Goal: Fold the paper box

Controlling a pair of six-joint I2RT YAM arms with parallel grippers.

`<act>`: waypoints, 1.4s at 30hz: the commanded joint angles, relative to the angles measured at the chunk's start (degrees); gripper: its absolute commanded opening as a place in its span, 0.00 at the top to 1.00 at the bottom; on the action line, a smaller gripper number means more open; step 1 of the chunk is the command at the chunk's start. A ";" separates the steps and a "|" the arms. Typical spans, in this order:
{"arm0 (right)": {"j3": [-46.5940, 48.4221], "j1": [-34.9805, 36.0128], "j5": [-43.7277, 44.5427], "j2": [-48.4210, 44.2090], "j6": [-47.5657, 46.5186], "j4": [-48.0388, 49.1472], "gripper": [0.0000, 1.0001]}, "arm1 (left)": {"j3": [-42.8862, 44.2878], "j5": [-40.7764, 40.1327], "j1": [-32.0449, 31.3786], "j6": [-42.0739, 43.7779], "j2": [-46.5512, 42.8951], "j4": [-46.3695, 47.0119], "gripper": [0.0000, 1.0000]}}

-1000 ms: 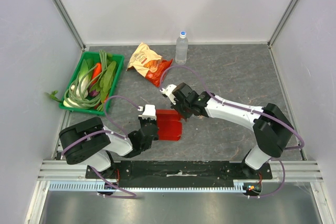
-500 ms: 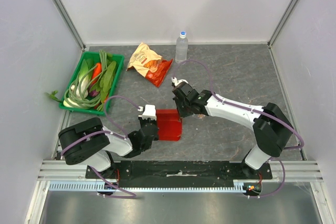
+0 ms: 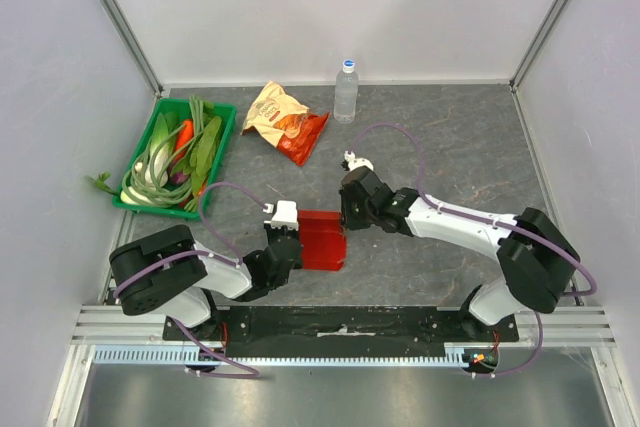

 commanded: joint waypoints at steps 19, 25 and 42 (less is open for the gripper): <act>-14.91 -5.18 -31.60 -8.31 -19.84 30.75 0.52 | 0.59 -0.74 -0.62 -1.65 -0.96 0.67 0.98; -15.95 -5.18 -33.35 -9.11 -20.98 30.22 0.46 | 0.76 -0.65 -0.62 -1.91 -0.61 0.67 0.98; -18.59 -4.56 -34.13 -10.78 -39.96 28.27 0.42 | 1.11 -0.12 -0.71 -1.74 -0.26 0.58 0.98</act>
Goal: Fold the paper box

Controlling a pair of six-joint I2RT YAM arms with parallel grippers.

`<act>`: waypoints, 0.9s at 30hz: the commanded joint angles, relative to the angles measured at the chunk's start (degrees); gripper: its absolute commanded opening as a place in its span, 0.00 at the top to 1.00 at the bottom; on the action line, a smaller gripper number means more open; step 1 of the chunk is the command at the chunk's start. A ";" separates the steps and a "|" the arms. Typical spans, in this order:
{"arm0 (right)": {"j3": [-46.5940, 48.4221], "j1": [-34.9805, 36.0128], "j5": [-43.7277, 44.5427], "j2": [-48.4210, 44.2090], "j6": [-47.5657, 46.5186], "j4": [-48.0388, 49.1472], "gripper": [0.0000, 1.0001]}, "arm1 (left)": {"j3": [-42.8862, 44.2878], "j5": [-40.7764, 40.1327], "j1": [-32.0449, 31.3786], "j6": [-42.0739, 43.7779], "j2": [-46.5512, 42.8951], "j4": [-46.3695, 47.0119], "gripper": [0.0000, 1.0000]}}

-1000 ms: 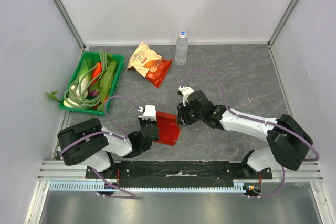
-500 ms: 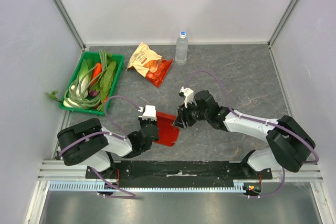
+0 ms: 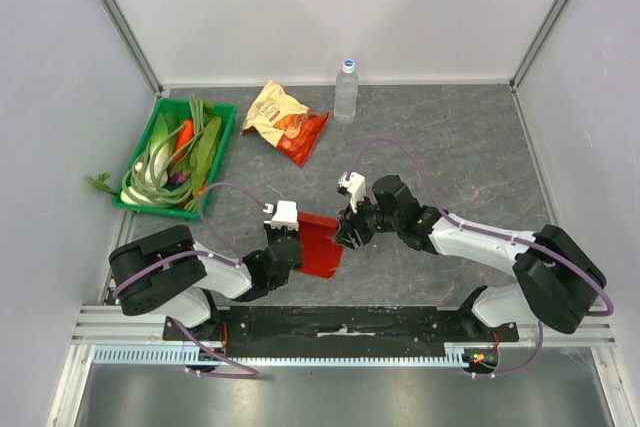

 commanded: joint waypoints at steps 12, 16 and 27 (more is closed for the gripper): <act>0.82 1.06 -4.81 2.41 -13.55 1.30 0.41 | 1.14 0.03 -0.65 -1.30 -0.79 0.54 0.98; 0.48 3.34 5.31 2.85 -12.07 3.66 0.54 | 1.40 0.30 -0.65 -1.21 -0.44 0.54 0.98; -1.28 10.29 30.99 2.23 -5.91 8.68 0.55 | 2.28 0.65 -1.00 -2.26 -1.76 -1.65 0.98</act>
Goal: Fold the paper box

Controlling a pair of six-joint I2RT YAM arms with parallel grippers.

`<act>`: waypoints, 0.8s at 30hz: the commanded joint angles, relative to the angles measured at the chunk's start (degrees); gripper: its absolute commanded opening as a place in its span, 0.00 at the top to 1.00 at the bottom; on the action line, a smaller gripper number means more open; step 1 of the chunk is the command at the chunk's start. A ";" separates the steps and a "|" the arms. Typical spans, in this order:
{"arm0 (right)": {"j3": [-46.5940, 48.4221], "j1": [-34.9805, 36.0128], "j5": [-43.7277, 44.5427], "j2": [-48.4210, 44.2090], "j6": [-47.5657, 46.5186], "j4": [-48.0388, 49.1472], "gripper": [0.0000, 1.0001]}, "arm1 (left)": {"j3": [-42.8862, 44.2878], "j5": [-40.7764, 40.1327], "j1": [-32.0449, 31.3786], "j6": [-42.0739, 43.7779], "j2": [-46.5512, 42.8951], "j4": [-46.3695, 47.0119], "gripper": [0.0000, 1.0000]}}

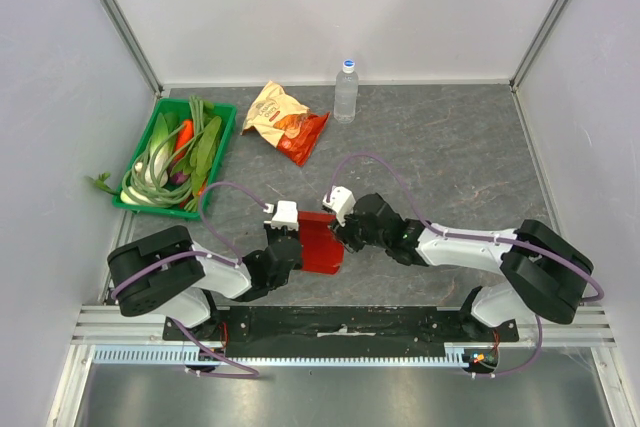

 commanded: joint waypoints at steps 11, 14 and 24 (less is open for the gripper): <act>-7.41 1.90 22.53 -4.81 2.22 16.85 0.75 | 5.22 -0.43 -1.86 -6.33 1.03 -3.33 0.98; -9.00 2.07 24.64 -4.11 1.96 20.55 0.79 | 5.40 -0.87 -1.94 -6.86 0.94 -4.04 0.98; -9.71 2.42 23.51 1.87 -1.29 32.60 0.70 | 5.58 -3.94 -2.03 -6.59 3.14 -3.95 0.98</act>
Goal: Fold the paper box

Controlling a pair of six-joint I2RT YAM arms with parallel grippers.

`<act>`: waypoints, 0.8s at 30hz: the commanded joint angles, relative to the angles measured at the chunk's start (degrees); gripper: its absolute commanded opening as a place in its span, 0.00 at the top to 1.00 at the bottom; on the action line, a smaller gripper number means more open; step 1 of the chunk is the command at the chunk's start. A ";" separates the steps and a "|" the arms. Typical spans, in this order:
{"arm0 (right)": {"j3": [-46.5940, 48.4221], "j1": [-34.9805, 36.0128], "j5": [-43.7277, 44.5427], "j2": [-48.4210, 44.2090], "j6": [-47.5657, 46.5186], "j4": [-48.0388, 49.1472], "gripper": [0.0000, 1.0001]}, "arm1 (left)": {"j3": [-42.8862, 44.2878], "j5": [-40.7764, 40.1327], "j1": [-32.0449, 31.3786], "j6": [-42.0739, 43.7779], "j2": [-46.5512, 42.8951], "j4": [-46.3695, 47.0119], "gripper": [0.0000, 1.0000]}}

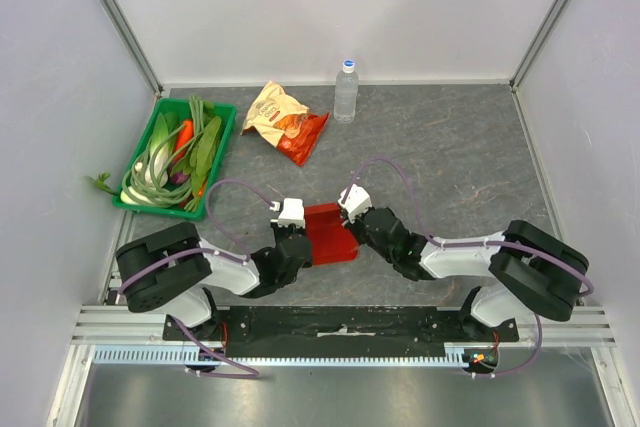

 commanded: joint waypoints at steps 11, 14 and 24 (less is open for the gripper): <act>0.19 0.24 2.44 4.07 -6.23 12.15 0.47 | -0.44 -2.48 -0.61 2.64 2.45 7.47 0.98; 0.37 0.24 2.00 4.77 -6.93 13.12 0.46 | -0.62 -2.39 -0.70 1.84 2.36 7.47 0.98; 1.42 0.15 2.00 9.25 -8.51 17.51 0.58 | -0.09 -1.78 -0.70 2.63 2.89 8.44 0.98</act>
